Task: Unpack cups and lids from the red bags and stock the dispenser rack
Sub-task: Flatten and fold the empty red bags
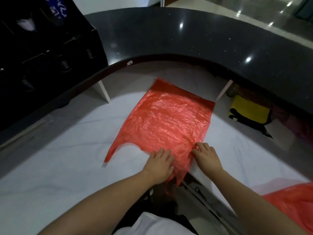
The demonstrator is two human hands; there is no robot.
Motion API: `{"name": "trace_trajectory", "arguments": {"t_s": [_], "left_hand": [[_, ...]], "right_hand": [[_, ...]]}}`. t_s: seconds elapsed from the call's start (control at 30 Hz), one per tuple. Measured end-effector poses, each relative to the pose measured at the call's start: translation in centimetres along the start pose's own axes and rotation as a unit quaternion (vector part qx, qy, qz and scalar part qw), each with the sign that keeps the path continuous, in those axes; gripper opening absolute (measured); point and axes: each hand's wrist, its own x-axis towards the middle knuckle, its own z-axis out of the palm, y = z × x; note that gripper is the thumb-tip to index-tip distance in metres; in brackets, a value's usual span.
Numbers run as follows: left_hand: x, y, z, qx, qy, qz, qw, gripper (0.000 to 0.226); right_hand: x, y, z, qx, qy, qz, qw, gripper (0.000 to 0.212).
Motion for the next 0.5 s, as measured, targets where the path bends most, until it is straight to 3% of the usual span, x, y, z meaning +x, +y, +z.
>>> {"name": "trace_trajectory", "arguments": {"t_s": [0.2,0.33,0.5], "left_hand": [[-3.5,-5.0,-0.1,0.041,0.060,-0.034,0.997,0.054],[-5.7,-7.1,-0.9,0.037,0.094,-0.041,0.994,0.051],[-9.0,-8.1,0.2,0.025,0.083,-0.052,0.995,0.071]], "right_hand": [[0.8,-4.1,-0.2,0.011,0.084,-0.076,0.993,0.024],[1.4,-8.2,0.0,0.031,0.062,-0.118,0.991,0.018],[1.8,-14.1,-0.3,0.069,0.112,-0.172,0.976,0.015]]}}
